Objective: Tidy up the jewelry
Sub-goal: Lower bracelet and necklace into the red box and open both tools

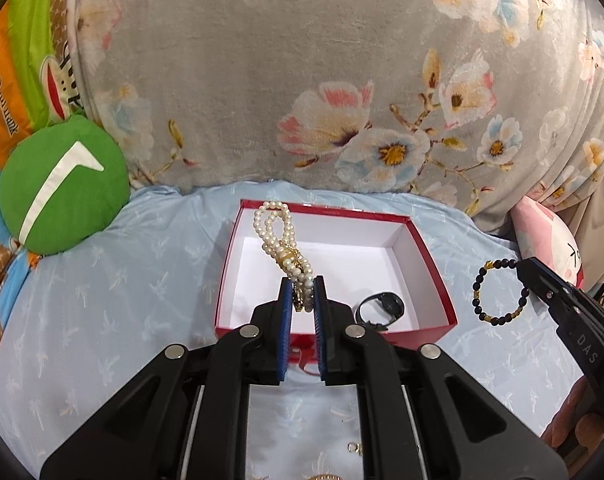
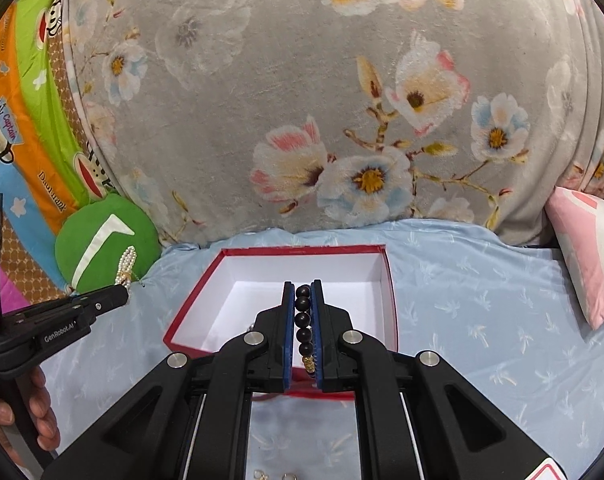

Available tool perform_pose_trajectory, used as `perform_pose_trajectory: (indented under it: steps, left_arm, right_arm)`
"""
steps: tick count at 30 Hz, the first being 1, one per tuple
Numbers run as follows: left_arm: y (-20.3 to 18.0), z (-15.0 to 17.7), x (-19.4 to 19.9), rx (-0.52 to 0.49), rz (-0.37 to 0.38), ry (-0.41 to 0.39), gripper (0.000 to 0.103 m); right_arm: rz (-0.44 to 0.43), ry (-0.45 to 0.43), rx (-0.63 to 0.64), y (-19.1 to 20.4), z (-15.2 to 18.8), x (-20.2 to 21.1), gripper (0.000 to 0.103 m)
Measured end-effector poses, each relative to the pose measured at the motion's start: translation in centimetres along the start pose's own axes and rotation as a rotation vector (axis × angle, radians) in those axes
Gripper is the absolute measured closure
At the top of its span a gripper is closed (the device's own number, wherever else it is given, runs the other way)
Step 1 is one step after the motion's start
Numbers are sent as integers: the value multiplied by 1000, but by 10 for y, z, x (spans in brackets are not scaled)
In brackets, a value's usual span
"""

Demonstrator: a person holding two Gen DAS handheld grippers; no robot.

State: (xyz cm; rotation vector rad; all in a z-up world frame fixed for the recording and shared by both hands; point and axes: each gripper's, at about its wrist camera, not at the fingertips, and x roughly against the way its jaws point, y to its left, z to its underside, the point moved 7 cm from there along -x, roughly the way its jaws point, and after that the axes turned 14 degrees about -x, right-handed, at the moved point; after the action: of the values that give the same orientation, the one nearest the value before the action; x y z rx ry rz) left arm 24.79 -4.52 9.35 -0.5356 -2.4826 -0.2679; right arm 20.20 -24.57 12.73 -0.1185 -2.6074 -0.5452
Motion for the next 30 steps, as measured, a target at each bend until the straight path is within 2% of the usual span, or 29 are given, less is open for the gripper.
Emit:
perform_pose_trajectory:
  steps: [5, 13, 23, 30]
  left_arm:
    - [1, -15, -16, -20, -16, -2, 93]
    - [3, -31, -62, -30, -41, 30, 93]
    - [4, -32, -123, -40, -56, 94, 93]
    - [4, -30, -151, -42, -64, 125, 93]
  right_arm:
    - [1, -10, 3, 4, -18, -19, 96]
    - [8, 7, 23, 11, -36, -62, 96]
    - [19, 68, 3, 8, -40, -126, 96]
    - [35, 118, -8, 1, -31, -161, 96]
